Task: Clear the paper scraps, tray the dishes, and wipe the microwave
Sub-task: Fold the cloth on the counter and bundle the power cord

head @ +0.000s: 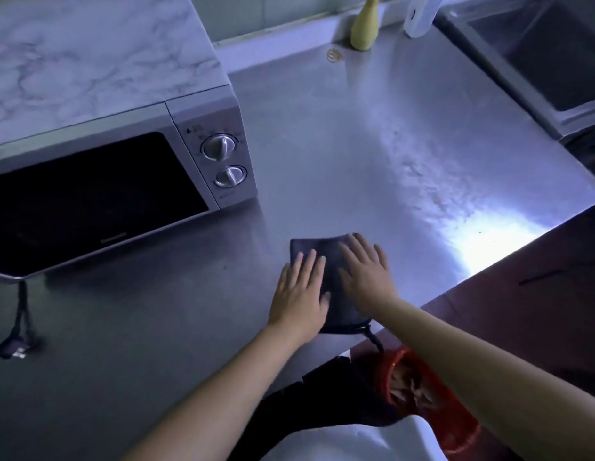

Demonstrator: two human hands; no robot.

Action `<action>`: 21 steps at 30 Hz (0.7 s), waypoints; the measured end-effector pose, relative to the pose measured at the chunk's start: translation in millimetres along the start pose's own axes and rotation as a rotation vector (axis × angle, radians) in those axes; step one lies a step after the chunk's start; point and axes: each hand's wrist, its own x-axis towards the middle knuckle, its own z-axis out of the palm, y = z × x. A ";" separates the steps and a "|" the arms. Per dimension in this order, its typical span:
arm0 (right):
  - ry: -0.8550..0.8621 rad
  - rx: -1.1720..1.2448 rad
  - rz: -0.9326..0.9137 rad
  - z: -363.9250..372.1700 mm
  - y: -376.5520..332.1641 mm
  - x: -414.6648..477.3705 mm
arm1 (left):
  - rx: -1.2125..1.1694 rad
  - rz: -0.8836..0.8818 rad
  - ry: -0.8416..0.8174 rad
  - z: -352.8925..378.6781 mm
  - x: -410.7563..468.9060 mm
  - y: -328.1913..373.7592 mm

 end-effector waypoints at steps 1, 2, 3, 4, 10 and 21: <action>-0.012 -0.070 -0.036 17.7 0.7 -12.5 | 0.078 -0.022 -0.050 16.5 -7.3 2.2; -0.004 -0.117 -0.047 31.9 2.9 -23.4 | 0.125 -0.043 -0.073 29.7 -13.2 1.8; 0.010 -0.146 -0.043 43.7 6.3 -30.8 | 0.144 -0.050 -0.063 39.5 -17.8 -0.6; 0.018 -0.162 -0.033 51.5 9.8 -34.7 | 0.142 -0.040 -0.035 46.1 -20.6 -3.8; -0.052 -0.174 -0.011 61.0 14.9 -30.7 | 0.128 0.017 -0.012 54.5 -18.3 -13.1; 0.044 0.057 0.036 -37.8 3.9 28.5 | -0.673 -0.601 0.092 3.3 -28.8 -3.0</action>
